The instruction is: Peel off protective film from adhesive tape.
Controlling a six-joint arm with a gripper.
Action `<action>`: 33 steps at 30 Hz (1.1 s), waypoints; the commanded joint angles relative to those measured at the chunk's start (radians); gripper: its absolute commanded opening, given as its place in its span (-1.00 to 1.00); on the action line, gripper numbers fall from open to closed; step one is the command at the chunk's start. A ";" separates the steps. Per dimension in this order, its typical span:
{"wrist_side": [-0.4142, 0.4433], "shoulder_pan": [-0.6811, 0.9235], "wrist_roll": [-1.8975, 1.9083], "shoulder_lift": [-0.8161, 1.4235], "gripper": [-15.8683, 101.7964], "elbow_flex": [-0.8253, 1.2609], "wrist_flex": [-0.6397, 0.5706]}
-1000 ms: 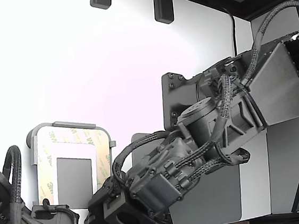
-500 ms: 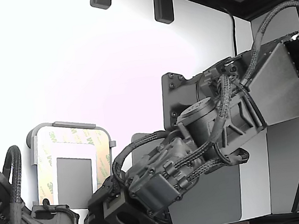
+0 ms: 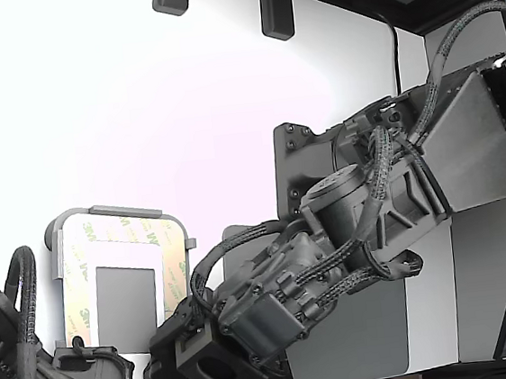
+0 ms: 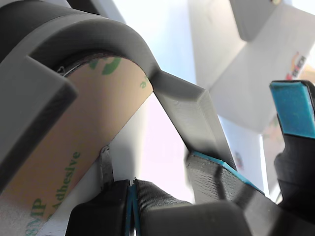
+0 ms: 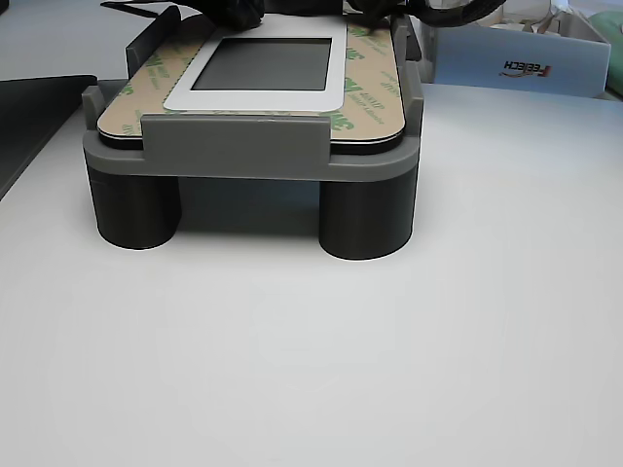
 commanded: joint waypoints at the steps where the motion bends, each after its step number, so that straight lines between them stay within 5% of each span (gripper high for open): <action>1: -0.003 -0.006 0.003 0.025 -0.93 -0.028 0.005; 33: 0.009 -0.002 -0.014 0.011 -0.93 -0.063 0.054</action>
